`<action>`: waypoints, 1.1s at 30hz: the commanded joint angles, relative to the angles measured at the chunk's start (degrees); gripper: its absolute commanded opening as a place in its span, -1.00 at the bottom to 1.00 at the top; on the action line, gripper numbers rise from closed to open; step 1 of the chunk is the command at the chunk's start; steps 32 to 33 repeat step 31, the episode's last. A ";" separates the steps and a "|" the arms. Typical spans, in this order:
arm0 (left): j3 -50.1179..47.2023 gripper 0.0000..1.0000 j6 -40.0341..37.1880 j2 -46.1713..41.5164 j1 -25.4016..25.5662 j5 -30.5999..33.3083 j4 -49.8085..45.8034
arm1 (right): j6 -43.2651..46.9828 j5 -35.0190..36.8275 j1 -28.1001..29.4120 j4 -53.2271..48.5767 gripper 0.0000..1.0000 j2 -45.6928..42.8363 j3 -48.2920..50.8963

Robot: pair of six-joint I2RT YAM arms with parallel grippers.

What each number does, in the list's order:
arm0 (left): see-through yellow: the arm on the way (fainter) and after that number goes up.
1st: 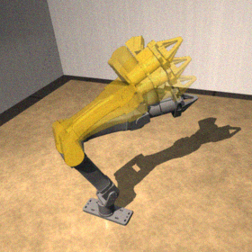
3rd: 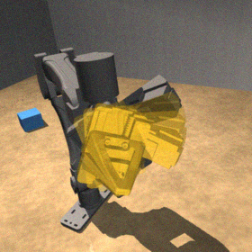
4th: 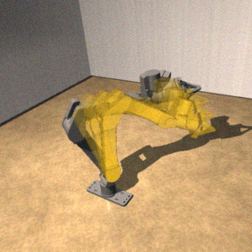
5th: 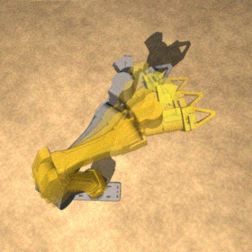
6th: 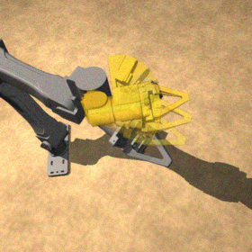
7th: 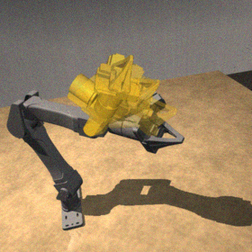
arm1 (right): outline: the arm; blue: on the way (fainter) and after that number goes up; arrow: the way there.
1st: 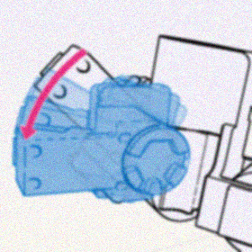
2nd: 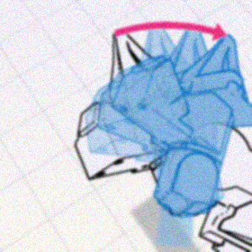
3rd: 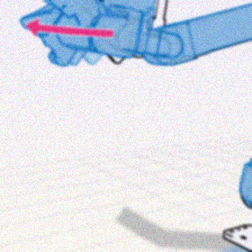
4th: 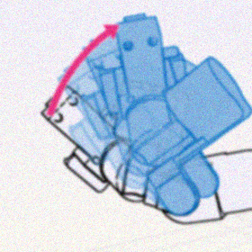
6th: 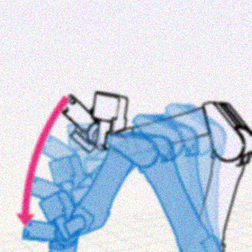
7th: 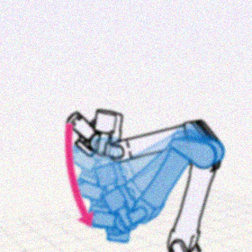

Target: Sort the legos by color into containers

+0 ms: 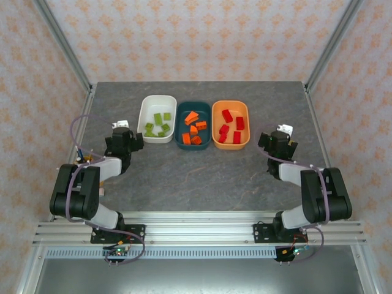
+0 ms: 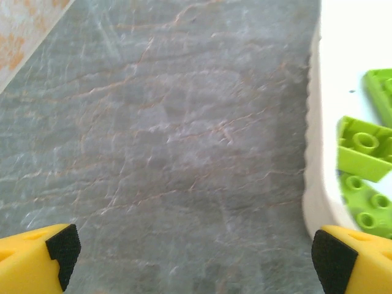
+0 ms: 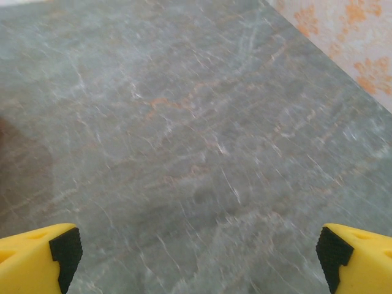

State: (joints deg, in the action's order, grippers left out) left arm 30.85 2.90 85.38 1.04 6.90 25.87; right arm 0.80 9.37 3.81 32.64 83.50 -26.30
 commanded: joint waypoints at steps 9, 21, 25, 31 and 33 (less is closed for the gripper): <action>-7.02 1.00 -2.43 0.41 1.49 1.29 18.08 | 0.65 -2.46 -1.61 11.55 0.99 3.38 2.50; -6.97 1.00 -2.46 0.27 1.67 1.51 17.90 | 0.79 -2.55 -1.53 12.42 0.99 3.51 2.71; -7.01 1.00 -2.46 0.30 1.68 1.53 17.81 | 1.00 -2.80 -1.53 12.28 0.99 3.63 2.59; -6.94 1.00 -2.50 0.37 1.67 1.52 17.73 | 1.67 -4.78 -1.53 11.97 0.99 3.64 2.44; -6.94 1.00 -2.50 0.37 1.67 1.52 17.73 | 1.67 -4.78 -1.53 11.97 0.99 3.64 2.44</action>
